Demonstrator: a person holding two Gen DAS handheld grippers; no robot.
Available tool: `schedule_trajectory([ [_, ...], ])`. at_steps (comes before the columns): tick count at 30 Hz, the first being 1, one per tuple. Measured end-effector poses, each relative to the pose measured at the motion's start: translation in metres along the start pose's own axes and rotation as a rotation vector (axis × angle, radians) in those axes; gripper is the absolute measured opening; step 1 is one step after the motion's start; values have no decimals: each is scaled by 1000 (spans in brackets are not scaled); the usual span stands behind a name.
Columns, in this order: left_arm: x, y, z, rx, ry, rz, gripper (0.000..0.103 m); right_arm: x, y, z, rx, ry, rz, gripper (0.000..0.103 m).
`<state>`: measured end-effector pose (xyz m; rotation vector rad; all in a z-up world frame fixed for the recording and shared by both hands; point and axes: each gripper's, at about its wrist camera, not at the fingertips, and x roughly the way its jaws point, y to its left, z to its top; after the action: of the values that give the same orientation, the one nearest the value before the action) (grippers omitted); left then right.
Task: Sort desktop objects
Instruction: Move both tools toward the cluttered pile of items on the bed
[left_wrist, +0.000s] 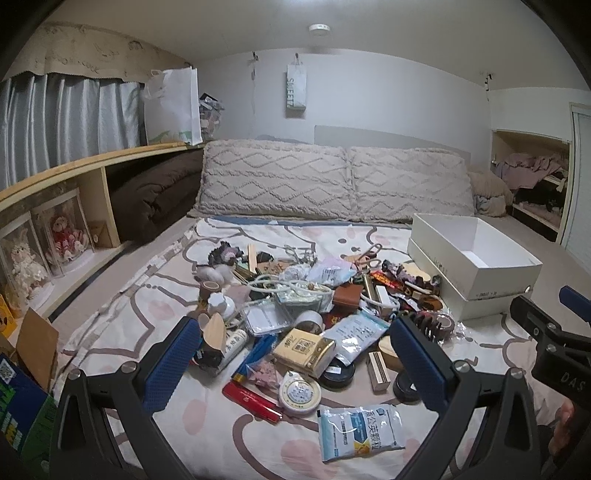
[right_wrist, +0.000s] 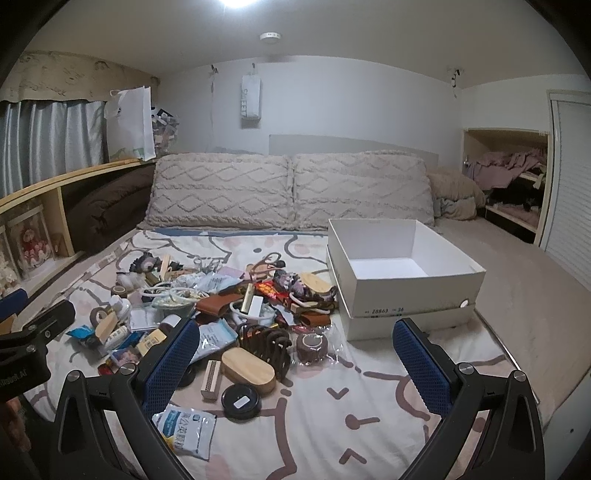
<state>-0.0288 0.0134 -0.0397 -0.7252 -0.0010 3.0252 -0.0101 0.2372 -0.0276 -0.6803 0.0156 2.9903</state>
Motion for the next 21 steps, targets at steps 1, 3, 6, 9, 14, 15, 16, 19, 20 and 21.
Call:
schedule_trajectory([
  [1, 3, -1, -2, 2, 9, -4, 103, 2, 0, -1, 1, 5, 0, 103],
  [3, 9, -4, -6, 7, 27, -8, 103, 7, -1, -3, 3, 17, 0, 103],
  [6, 19, -7, -10, 15, 55, -15, 103, 16, -2, -7, 6, 40, -1, 103],
  [9, 30, -10, -17, 17, 85, -31, 103, 25, -3, -10, 16, 65, 9, 103],
  [14, 47, -14, -29, 28, 136, -33, 103, 40, -5, -18, 27, 102, 15, 103],
  [15, 51, -15, -31, 29, 144, -34, 103, 43, -5, -20, 28, 111, 13, 103],
  [16, 54, -16, -34, 30, 154, -37, 103, 47, -5, -22, 28, 119, 13, 103],
  [19, 65, -19, -42, 32, 188, -55, 103, 57, -6, -27, 31, 145, 10, 103],
  [20, 68, -20, -45, 35, 199, -60, 103, 60, -6, -29, 31, 153, 8, 103],
  [21, 72, -23, -48, 40, 210, -64, 103, 64, -7, -31, 32, 164, 6, 103],
])
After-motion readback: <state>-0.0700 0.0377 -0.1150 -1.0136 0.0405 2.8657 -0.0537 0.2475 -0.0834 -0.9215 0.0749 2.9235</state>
